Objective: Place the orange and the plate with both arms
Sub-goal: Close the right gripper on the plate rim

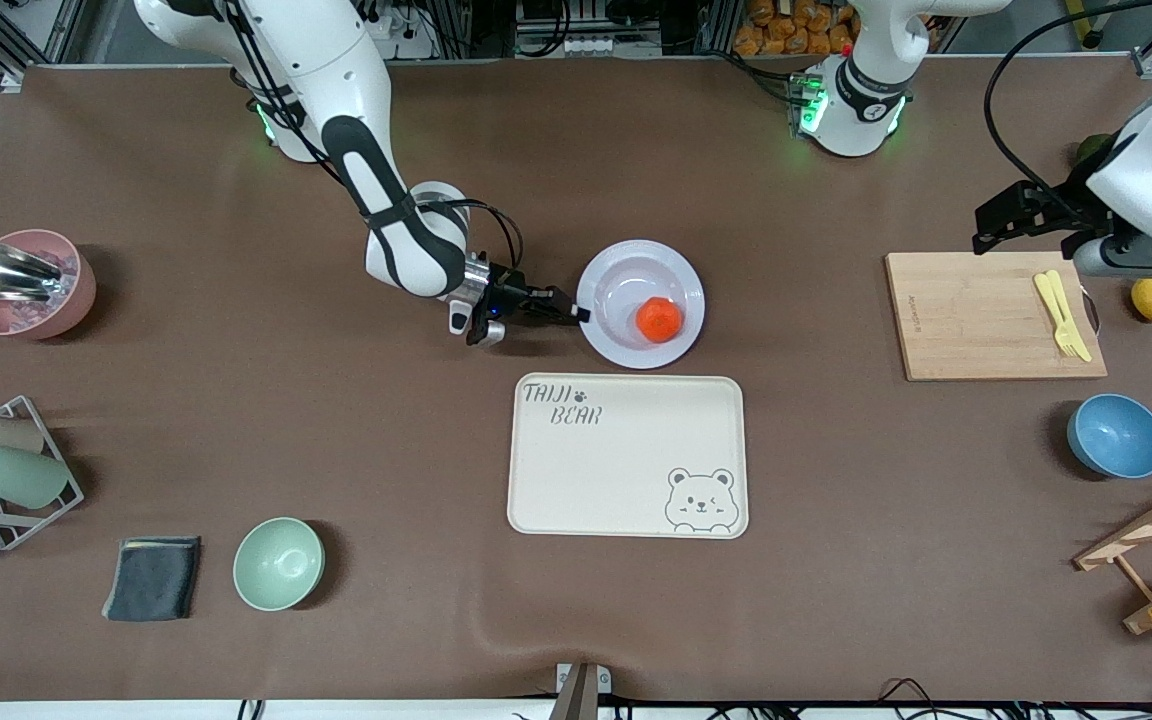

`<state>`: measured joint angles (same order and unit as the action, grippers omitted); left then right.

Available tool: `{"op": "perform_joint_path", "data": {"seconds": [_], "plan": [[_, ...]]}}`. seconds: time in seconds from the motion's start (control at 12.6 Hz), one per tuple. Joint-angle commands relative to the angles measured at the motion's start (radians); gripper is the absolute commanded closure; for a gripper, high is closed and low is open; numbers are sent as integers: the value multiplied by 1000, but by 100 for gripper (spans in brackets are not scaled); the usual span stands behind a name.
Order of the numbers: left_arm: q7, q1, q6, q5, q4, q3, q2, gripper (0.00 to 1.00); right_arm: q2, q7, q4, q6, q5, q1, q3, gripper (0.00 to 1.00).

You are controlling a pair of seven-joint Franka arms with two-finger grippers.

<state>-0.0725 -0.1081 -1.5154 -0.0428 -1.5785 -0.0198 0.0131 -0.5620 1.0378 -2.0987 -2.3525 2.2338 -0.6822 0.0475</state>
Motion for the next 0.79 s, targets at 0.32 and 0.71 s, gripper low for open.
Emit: {"op": "perform_joint_path", "data": {"seconds": [0.32, 0.71], "plan": [[16, -7, -12, -14, 15, 9, -15, 0, 94, -7, -7, 21, 187, 6, 9, 100], [16, -7, -16, -12, 15, 9, -15, 0, 35, -8, 127, 15, 208, 81, 3, 100]]}}
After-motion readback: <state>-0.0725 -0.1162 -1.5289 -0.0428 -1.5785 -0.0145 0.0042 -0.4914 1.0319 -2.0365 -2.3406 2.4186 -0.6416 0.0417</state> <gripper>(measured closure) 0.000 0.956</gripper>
